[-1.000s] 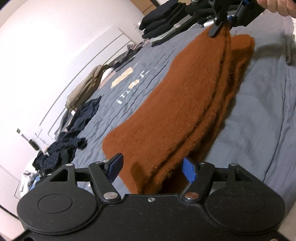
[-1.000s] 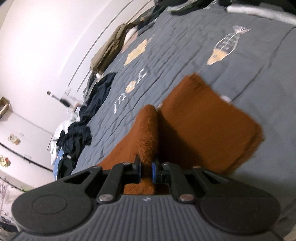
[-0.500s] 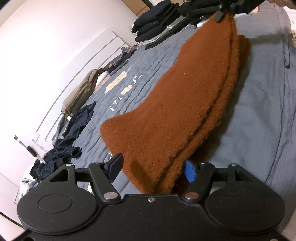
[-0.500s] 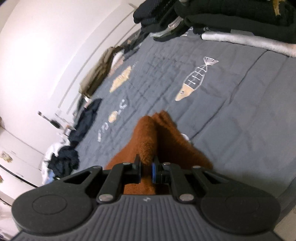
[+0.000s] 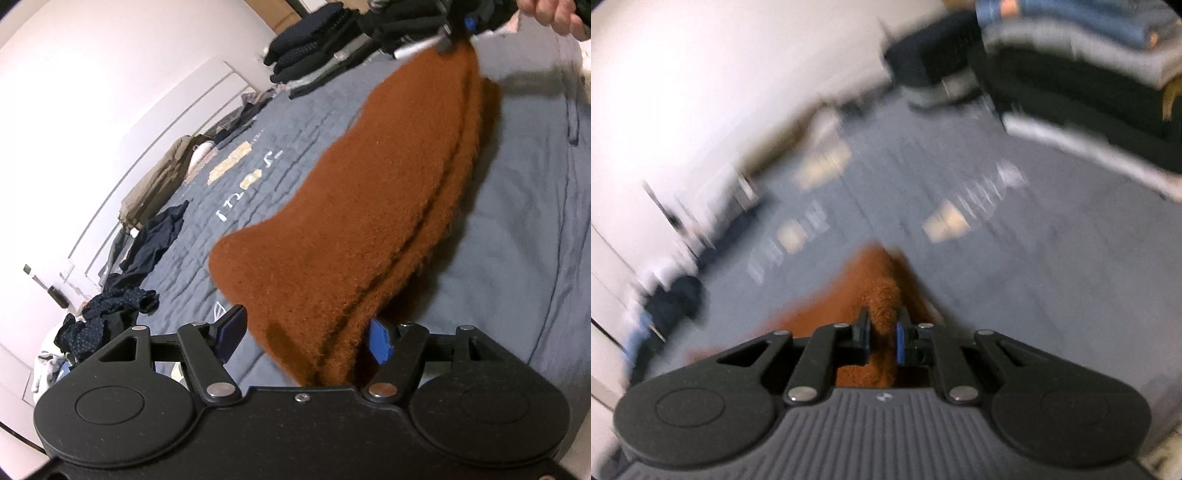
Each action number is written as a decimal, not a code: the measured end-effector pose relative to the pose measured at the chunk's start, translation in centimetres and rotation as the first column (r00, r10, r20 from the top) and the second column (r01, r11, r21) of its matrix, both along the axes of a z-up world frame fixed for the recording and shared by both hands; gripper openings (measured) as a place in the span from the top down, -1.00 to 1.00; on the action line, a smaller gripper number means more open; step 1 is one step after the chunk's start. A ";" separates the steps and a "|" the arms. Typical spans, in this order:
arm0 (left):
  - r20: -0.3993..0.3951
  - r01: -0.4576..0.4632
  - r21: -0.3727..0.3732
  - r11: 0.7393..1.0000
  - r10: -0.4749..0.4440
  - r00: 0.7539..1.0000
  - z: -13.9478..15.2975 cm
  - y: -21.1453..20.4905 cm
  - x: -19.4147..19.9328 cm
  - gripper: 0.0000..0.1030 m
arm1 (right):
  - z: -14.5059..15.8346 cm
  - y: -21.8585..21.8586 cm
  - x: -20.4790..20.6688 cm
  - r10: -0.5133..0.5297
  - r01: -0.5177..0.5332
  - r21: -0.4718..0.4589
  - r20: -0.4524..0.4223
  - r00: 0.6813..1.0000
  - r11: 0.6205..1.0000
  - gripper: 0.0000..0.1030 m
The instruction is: Fold clothes
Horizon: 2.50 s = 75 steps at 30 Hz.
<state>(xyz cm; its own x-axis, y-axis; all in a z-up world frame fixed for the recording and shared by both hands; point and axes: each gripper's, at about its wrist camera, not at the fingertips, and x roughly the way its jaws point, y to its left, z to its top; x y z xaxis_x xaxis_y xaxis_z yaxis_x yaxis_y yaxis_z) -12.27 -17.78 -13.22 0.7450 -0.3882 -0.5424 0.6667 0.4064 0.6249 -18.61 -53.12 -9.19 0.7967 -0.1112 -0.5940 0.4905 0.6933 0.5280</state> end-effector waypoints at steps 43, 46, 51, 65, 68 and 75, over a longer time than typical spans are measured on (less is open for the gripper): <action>-0.867 -0.617 -0.426 0.661 -0.106 0.486 -0.3 7.0 22.2 -0.45 | -2.8 -2.3 12.2 0.216 -0.225 -0.050 -0.144 0.966 0.973 0.40; -0.874 -0.610 -0.428 0.667 -0.134 0.466 -1.0 6.7 22.2 -0.35 | -2.9 -1.9 12.5 0.237 -0.243 -0.026 -0.143 0.961 0.970 0.77; -0.849 -0.590 -0.471 0.656 -0.156 0.504 -0.8 6.8 21.8 0.39 | -1.2 -2.0 11.9 0.204 -0.209 -0.063 -0.068 0.977 0.976 0.80; -0.879 -0.638 -0.452 0.624 -0.191 0.437 -1.9 6.2 22.3 -0.19 | -2.7 -2.5 12.7 0.200 -0.222 -0.093 -0.199 0.959 0.971 0.63; -0.869 -0.627 -0.474 0.619 -0.215 0.445 -1.7 5.9 22.1 0.23 | -2.8 -2.8 12.5 0.209 -0.225 -0.060 -0.199 0.957 0.972 0.63; -0.804 -0.568 -0.566 0.597 -0.248 0.541 0.6 6.0 21.1 0.61 | -3.2 -2.5 12.2 0.203 -0.218 -0.062 -0.189 0.961 0.974 0.75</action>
<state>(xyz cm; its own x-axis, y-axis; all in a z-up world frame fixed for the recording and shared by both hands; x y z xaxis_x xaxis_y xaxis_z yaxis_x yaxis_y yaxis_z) 8.83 -11.81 -12.66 0.2869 -0.8303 -0.4778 0.5175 0.5541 -0.6520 -6.41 -55.66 -12.42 0.6880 -0.0064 -0.7257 0.4107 0.8278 0.3821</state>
